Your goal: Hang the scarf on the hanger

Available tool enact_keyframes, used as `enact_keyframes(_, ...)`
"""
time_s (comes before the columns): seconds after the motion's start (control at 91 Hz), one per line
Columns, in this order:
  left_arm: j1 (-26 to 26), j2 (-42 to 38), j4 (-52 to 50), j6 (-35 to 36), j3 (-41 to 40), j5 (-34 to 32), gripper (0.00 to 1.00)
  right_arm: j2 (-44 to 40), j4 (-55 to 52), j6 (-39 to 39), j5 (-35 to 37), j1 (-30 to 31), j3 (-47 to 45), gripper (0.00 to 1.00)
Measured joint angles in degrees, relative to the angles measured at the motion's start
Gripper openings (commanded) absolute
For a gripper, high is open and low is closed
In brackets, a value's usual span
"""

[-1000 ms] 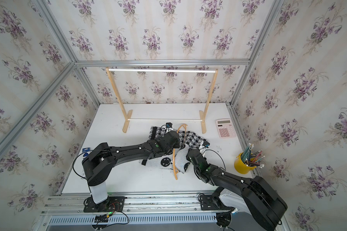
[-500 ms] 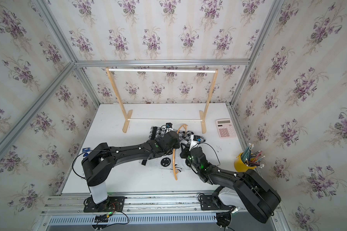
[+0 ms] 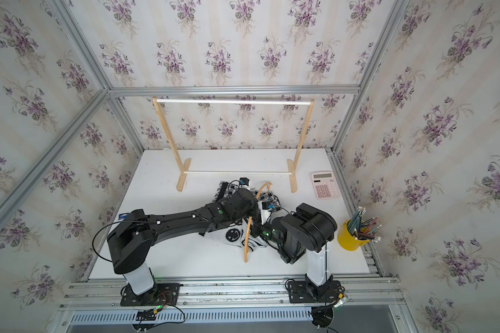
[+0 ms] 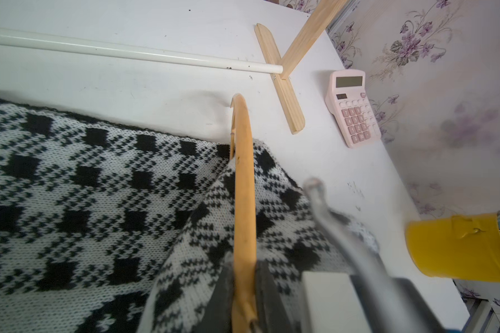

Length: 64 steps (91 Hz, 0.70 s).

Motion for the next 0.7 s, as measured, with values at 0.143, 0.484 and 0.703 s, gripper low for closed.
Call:
enact_keyframes(0.143, 0.2, -0.2, -0.4, 0.2, -0.3, 0.0, 0.0, 1.3, 1.4, -0.5, -1.9, 0.1, 1.3, 0.02)
enact_keyframes(0.484, 0.5, -1.9, 0.5, -0.1, -2.2, 1.4, 0.0, -1.0, -0.1, -2.3, 0.8, 0.6, 1.5, 0.39)
enact_keyframes(0.703, 0.8, -4.0, 1.3, -1.3, -3.2, 3.8, 0.0, -5.7, -1.4, -4.2, 2.6, 1.1, -0.8, 0.43)
